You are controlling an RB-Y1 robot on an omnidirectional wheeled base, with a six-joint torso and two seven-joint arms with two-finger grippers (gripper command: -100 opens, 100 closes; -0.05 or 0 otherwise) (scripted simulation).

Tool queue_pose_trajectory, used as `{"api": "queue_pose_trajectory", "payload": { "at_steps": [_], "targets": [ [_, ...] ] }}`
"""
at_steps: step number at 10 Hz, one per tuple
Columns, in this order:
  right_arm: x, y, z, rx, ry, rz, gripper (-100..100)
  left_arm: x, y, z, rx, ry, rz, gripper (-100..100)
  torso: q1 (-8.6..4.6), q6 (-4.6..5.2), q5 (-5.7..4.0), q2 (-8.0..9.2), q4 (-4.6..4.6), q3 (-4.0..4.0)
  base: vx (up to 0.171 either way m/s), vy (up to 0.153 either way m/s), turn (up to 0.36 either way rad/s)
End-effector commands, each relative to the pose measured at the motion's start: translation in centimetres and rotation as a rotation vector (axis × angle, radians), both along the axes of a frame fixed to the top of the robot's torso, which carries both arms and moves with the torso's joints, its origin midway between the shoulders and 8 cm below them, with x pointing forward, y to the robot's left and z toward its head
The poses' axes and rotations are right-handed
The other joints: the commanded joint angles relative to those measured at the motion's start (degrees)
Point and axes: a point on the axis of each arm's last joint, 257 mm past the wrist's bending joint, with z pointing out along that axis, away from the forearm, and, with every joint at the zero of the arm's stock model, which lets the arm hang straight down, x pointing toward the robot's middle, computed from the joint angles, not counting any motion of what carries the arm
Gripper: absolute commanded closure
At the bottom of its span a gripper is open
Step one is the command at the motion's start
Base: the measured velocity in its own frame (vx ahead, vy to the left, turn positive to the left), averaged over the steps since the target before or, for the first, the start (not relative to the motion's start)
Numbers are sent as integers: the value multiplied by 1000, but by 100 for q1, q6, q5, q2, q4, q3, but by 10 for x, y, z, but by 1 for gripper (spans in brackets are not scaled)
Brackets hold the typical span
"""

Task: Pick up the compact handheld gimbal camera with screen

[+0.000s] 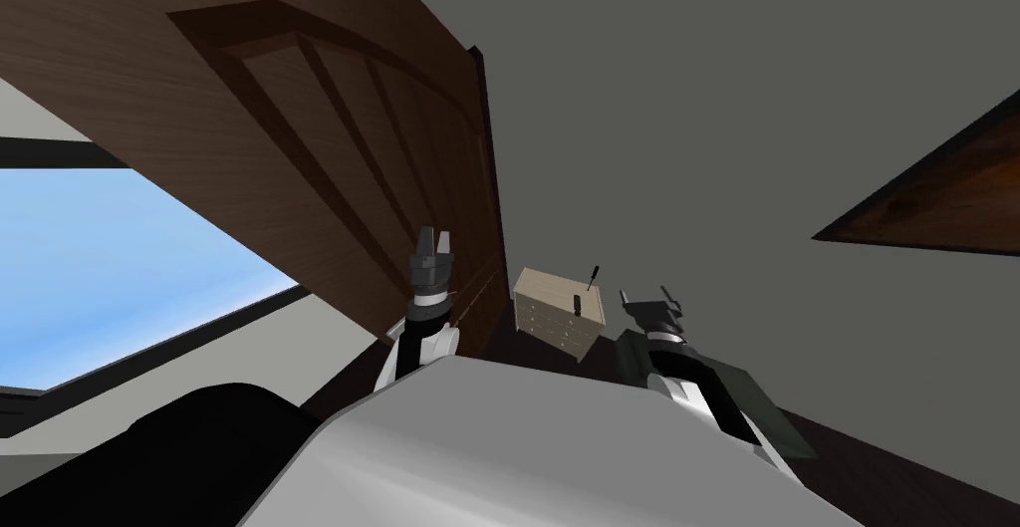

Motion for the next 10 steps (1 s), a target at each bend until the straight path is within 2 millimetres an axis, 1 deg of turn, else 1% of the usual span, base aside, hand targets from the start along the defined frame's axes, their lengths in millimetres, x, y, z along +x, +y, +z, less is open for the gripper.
{"api": "queue_pose_trajectory", "payload": {
  "at_steps": [1,2,3,4,5,6,7,8,9,10],
  "targets": [
    [-1,-13,-27,87,51,-14,-100,0,0,0,0,0,0,0,0,0,0,0,0,0,15,-13,173],
    [-1,-13,-27,115,44,-10,-100,0,0,0,0,0,0,0,-1,-4,0,-3,0,-2,14,-15,107],
    [-3,-23,-49,180,90,-27,-100,0,0,0,0,0,0,0,1,0,0,-1,-1,-1,18,-12,216],
    [-3,-23,-49,205,83,-25,-100,0,0,0,0,0,0,0,0,-4,0,-4,-1,-2,15,-15,100],
    [-6,-32,-73,275,126,-43,-100,0,0,0,0,0,0,0,1,0,0,-3,-1,-2,20,-9,197],
    [-6,-32,-73,294,121,-42,-100,0,0,0,0,0,0,0,3,-3,0,-4,-1,-2,18,-12,105],
    [-10,-39,-94,366,159,-62,-100,0,0,0,0,0,0,0,2,0,1,-3,-1,-2,23,-10,172],
    [-11,-39,-96,383,157,-63,-100,0,0,0,0,0,0,0,2,-3,0,-7,-1,-4,24,-11,106],
    [-16,-46,-118,456,196,-86,-100,0,0,0,0,0,0,0,2,0,0,-6,-2,-4,31,-11,174],
    [-16,-46,-118,470,192,-86,-100,0,0,0,0,0,0,0,3,-2,0,-8,-2,-5,25,-16,100]
  ]
}}
